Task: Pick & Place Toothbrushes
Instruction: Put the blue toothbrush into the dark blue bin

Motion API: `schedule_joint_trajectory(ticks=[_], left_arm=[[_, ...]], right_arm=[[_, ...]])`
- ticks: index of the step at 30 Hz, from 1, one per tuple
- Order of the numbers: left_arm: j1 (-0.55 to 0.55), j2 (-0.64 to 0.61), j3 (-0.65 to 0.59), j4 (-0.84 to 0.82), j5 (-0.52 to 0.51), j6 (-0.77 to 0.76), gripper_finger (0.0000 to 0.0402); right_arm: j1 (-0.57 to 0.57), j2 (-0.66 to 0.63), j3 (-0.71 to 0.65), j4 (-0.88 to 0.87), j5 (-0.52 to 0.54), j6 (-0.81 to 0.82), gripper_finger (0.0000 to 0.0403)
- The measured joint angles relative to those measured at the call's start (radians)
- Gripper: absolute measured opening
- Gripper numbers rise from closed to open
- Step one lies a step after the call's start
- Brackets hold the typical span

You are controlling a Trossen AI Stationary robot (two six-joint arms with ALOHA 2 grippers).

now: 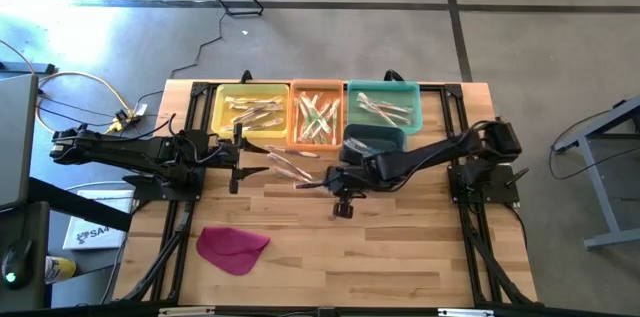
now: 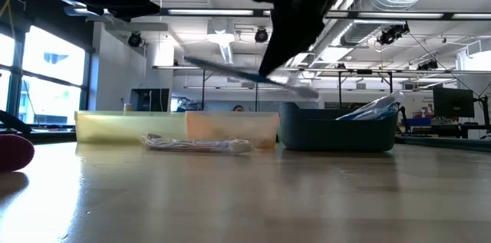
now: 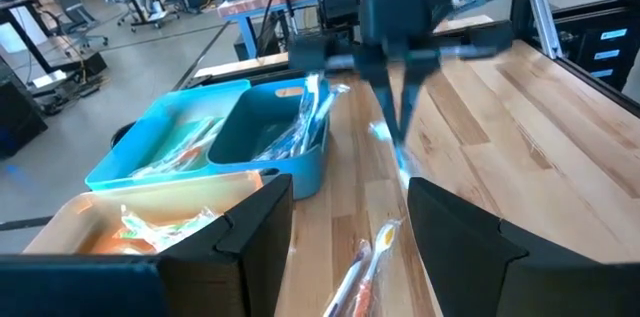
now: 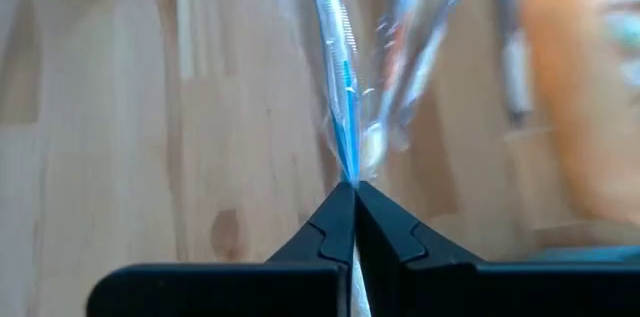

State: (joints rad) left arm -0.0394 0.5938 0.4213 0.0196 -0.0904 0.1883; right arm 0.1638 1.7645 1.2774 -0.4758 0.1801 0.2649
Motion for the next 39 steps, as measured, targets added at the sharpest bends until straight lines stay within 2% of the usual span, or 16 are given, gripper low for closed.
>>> schedule_joint_trajectory(ticks=[9,15,28,33,39], left_arm=[[0.0,0.0,0.0,0.0,0.0,0.002,0.0193],[0.0,0.0,0.0,0.0,0.0,0.002,0.0193],[0.0,0.0,0.0,0.0,0.0,0.002,0.0193],[0.0,0.0,0.0,0.0,0.0,0.002,0.0193],[0.0,0.0,0.0,0.0,0.0,0.002,0.0193]], right_arm=[[0.0,-0.131,0.0,-0.01,0.113,0.0,0.0003],[0.0,-0.182,0.0,-0.099,0.189,0.0,0.0003],[-0.032,-0.182,0.0,-0.431,0.345,0.079,0.0003],[-0.065,-0.176,0.0,-0.547,0.366,0.079,0.0002],[-0.104,-0.175,0.0,-0.603,0.37,0.055,0.0002]])
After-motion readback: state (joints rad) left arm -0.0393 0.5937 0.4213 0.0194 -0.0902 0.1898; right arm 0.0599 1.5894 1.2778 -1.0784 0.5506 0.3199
